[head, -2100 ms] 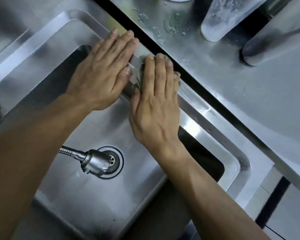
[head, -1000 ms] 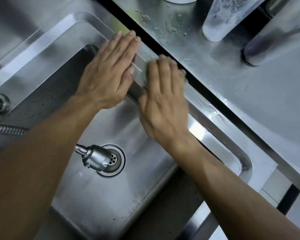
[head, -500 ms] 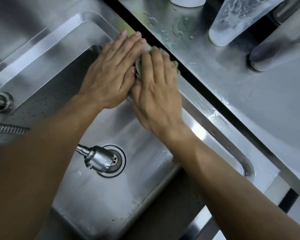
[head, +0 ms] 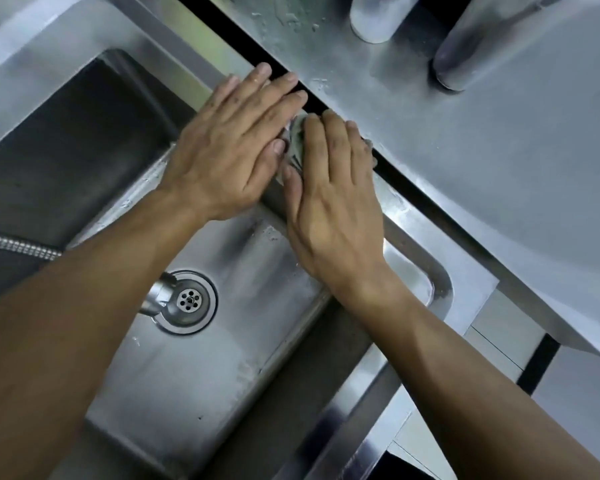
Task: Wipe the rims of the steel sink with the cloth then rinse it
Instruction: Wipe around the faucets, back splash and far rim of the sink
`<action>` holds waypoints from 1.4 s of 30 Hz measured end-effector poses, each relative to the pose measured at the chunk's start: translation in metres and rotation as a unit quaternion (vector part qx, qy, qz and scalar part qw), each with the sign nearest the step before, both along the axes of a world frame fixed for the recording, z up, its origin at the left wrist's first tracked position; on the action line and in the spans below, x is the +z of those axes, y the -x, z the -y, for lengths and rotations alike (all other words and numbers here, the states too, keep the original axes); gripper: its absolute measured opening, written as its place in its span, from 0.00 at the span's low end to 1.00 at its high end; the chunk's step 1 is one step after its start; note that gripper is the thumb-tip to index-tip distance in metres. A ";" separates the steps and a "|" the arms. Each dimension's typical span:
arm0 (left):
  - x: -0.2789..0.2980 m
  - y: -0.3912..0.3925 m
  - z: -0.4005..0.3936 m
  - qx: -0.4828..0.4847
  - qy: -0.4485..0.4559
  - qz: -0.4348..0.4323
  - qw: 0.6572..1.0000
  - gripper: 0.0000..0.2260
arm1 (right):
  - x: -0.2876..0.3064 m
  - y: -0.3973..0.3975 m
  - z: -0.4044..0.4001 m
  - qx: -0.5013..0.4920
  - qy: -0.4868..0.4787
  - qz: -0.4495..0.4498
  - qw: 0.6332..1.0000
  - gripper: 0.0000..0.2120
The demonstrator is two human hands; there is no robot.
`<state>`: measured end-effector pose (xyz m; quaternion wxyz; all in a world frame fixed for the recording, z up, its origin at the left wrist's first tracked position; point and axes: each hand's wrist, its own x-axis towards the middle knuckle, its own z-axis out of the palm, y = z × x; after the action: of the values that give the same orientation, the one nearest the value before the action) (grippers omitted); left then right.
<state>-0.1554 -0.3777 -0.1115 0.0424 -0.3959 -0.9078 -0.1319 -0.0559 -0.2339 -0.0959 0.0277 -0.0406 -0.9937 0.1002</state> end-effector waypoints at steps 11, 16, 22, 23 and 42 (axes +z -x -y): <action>-0.002 -0.053 -0.036 -0.013 -0.004 -0.007 1.000 0.26 | 0.000 -0.045 -0.035 0.025 -0.001 -0.030 0.999 0.26; 0.001 -0.056 -0.039 0.005 0.016 0.013 1.000 0.27 | 0.014 -0.107 -0.077 0.007 -0.005 -0.017 1.000 0.24; 0.005 -0.096 -0.066 -0.018 0.009 0.029 0.999 0.28 | 0.015 -0.121 -0.088 -0.009 0.002 0.012 1.000 0.27; 0.003 -0.102 -0.069 -0.025 0.010 0.020 0.999 0.27 | 0.013 -0.114 -0.087 0.006 0.011 0.008 1.000 0.27; -0.004 -0.106 -0.071 -0.004 0.020 0.012 1.000 0.27 | 0.021 -0.194 -0.117 0.182 0.067 0.035 0.980 0.24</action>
<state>-0.0492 -0.3070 -0.1156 0.0233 -0.3984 -0.9092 -0.1187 0.1385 -0.1172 -0.0749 -0.0290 0.1353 -0.9760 0.1683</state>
